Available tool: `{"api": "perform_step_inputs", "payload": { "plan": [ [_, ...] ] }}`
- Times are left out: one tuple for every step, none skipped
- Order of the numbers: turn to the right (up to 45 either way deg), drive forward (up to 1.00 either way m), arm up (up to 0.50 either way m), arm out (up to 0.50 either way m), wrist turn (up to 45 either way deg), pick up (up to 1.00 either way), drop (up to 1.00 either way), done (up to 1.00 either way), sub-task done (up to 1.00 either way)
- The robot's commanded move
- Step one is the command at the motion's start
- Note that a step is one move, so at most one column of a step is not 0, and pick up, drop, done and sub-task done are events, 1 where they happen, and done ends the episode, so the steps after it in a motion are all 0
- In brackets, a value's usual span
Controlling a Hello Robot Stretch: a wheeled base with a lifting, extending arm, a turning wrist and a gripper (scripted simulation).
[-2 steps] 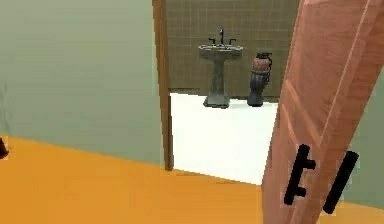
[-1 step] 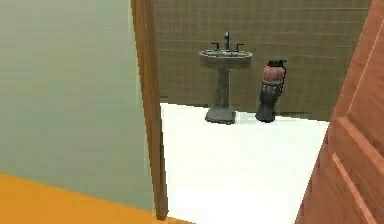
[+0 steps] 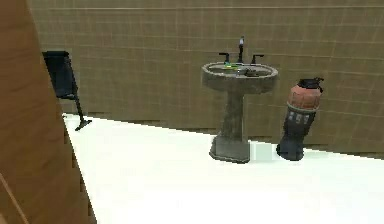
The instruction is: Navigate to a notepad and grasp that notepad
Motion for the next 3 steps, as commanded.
{"api": "perform_step_inputs", "payload": {
  "plan": [
    [15.0,0.0,0.0,0.0,0.0,0.0,0.0,0.0,0.0],
    [0.0,0.6,0.0,0.0,0.0,0.0,0.0,0.0,0.0],
    [-45.0,0.0,0.0,0.0,0.0,0.0,0.0,0.0,0.0]
  ]
}}
